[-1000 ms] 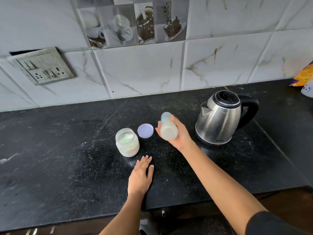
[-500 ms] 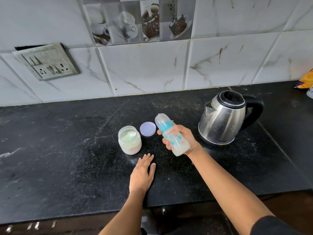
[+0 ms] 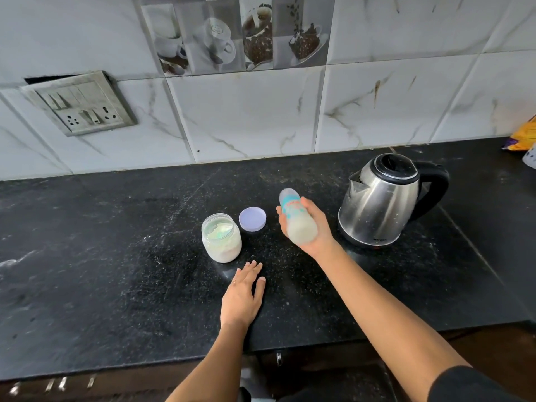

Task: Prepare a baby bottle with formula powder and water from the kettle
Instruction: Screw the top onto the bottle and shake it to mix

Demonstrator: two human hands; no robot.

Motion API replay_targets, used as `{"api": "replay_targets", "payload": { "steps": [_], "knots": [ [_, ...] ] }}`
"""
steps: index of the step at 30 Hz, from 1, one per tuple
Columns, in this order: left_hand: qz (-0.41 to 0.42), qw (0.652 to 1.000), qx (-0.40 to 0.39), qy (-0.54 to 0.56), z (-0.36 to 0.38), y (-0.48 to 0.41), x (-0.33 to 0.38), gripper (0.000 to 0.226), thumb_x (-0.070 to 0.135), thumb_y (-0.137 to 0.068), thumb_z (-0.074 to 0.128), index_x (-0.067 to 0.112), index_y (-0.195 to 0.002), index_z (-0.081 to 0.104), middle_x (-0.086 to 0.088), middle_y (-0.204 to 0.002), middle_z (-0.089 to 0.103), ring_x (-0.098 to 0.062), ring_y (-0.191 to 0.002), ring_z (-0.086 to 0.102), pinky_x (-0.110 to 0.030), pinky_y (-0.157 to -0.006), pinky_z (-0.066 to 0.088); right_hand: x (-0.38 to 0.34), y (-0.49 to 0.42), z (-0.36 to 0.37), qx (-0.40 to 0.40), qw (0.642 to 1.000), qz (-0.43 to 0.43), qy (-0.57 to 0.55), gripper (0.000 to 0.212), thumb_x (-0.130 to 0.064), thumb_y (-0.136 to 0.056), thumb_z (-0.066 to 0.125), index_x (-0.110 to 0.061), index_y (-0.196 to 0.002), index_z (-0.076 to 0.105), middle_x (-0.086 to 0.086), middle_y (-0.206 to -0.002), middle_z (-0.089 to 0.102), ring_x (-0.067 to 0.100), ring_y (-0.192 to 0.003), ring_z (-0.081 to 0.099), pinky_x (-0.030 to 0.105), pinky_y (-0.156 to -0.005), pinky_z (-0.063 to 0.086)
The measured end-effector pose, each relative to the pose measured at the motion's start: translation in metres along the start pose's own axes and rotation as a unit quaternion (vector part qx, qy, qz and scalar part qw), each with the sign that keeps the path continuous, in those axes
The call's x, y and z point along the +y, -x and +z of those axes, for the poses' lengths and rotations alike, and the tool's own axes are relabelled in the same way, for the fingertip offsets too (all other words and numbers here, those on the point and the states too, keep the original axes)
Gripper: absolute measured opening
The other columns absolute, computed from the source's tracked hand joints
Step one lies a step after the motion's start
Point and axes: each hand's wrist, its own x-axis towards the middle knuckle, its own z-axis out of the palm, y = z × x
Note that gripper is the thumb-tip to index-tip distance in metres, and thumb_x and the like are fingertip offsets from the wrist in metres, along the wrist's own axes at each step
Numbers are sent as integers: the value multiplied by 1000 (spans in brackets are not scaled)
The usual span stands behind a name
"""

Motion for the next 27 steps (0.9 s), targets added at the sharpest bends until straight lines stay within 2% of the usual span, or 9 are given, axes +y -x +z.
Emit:
{"api": "replay_targets", "payload": {
  "steps": [3, 6, 8, 12, 14, 17, 20, 24, 27],
  "knots": [
    [1, 1000, 2, 3, 1, -1, -1, 41, 39, -99, 44, 34, -139, 46, 13, -150, 37, -13, -144, 21, -28, -113, 25, 0, -6, -3, 58, 996, -61, -30, 44, -24, -81, 68, -5, -117, 52, 18, -102, 58, 29, -80, 65, 37, -68, 60],
    [9, 1000, 4, -1, 1, 0, -2, 41, 39, -99, 44, 33, -139, 47, 12, -149, 38, -12, -144, 22, -26, -114, 22, 1, 8, -12, -133, 991, 34, -8, 58, -24, -77, 73, -2, -124, 48, 17, -108, 56, 24, -74, 64, 33, -64, 58],
    [12, 1000, 7, -2, 2, -1, -2, 40, 38, -99, 45, 32, -138, 47, 12, -149, 38, -11, -143, 23, -24, -114, 19, -3, 13, -9, -189, 980, 43, 41, 56, -24, -78, 72, -1, -123, 49, 17, -111, 57, 25, -74, 64, 34, -64, 58],
    [8, 1000, 10, 2, 2, -1, -1, 40, 38, -99, 45, 33, -138, 47, 13, -149, 38, -11, -143, 23, -25, -114, 20, -1, -10, -4, 47, 997, -52, -11, 28, -22, -86, 64, -6, -108, 55, 19, -98, 62, 29, -79, 65, 38, -68, 59],
    [5, 1000, 8, 2, 2, -1, -2, 40, 38, -99, 45, 34, -138, 47, 13, -149, 37, -10, -143, 22, -25, -114, 22, -1, -13, -6, 68, 994, -79, -20, 21, -21, -88, 62, -7, -101, 54, 16, -95, 59, 27, -82, 63, 39, -72, 58],
    [4, 1000, 6, 3, 2, -1, -2, 40, 39, -98, 45, 34, -138, 47, 14, -149, 37, -10, -144, 21, -25, -113, 22, 0, 3, -12, -85, 995, 38, -28, 53, -21, -75, 73, -3, -117, 46, 15, -101, 56, 23, -70, 63, 33, -62, 56],
    [3, 1000, 6, -1, 3, -1, -3, 40, 39, -98, 45, 35, -138, 46, 14, -149, 37, -10, -143, 22, -26, -114, 23, -4, 13, -13, -245, 966, 66, 57, 52, -25, -80, 65, -1, -121, 46, 16, -107, 55, 24, -69, 62, 32, -60, 55],
    [-1, 1000, 5, 0, 3, -2, -2, 40, 41, -98, 44, 36, -138, 46, 15, -150, 36, -11, -144, 21, -28, -113, 25, -8, -9, -9, -9, 1000, -21, -22, 65, -17, -73, 70, -6, -131, 43, 19, -106, 56, 27, -75, 64, 35, -64, 59],
    [0, 1000, 6, 0, 4, -2, -3, 40, 41, -98, 44, 37, -138, 46, 16, -149, 36, -10, -144, 21, -27, -113, 25, -11, -4, -8, -57, 998, 31, -16, 62, -17, -73, 69, -2, -128, 44, 16, -102, 55, 24, -69, 64, 34, -60, 58]
  ]
}}
